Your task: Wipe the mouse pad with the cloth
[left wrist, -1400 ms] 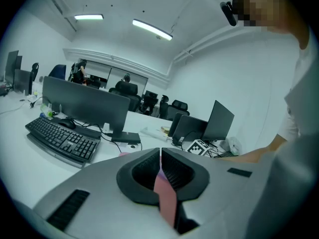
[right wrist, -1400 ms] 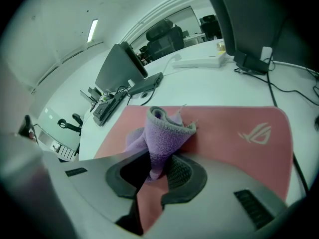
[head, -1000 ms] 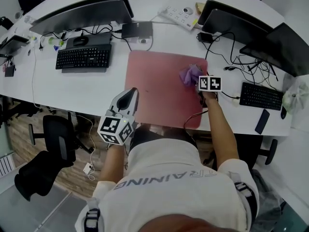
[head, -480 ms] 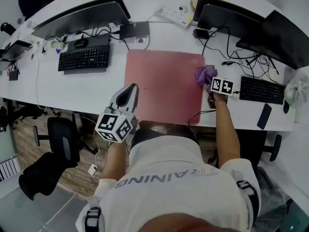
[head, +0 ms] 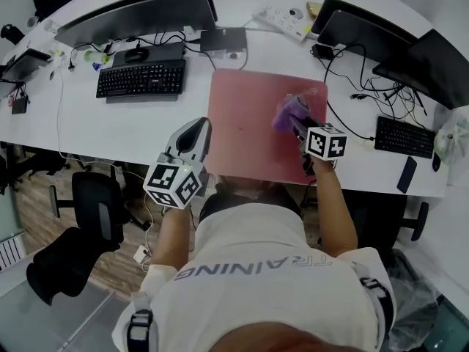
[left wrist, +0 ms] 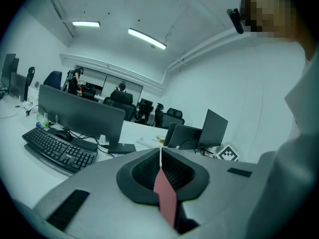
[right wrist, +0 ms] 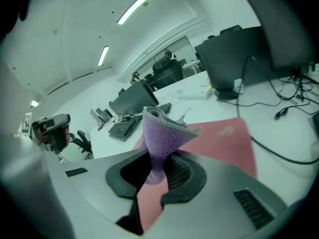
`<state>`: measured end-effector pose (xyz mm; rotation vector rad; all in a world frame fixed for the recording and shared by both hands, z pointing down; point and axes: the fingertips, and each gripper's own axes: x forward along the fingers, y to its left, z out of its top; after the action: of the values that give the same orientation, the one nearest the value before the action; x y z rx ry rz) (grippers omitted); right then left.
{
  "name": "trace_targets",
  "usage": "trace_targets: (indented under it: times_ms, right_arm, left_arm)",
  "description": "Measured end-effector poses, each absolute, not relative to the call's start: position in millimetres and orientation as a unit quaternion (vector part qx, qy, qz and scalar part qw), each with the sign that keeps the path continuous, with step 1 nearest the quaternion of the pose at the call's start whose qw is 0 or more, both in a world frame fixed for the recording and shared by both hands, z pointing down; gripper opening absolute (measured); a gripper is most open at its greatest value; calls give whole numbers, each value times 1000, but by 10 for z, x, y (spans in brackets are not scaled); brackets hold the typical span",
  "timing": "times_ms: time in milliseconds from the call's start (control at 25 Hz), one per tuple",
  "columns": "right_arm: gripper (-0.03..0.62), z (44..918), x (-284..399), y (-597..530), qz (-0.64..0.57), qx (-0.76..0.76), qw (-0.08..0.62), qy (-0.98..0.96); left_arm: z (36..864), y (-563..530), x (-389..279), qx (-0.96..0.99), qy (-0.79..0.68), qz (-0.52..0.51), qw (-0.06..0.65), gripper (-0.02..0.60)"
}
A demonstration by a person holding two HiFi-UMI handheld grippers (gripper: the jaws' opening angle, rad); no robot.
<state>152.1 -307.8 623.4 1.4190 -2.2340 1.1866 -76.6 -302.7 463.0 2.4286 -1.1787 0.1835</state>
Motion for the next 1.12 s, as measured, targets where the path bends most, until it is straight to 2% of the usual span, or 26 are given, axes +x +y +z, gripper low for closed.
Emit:
trace_targets:
  times_ms: [160,400,560,760,1120]
  right_arm:
    - [84,6261,512,-3097,443,414,101,-789]
    - [84,6506,-729,-3218,447,355,132,-811]
    - [84,6824,-1235,-3263,443,336,171,-814]
    - [84,7240,-1272,-3293,435,350,237,-795]
    - [86,7393,-589,-3146,476,371,230,-763]
  left_arm:
    - [4680,-2976,-1226,867,-440,68,224,38]
    - [4833,-2852,-1887,849,-462,77,245,38]
    - [4867,-2806,-2135,843,-470,80,250,38]
    - [4920,-2784,-2244,840,-471,86,256,38]
    - [4932,-2855,-1859,852,-446,90,259,38]
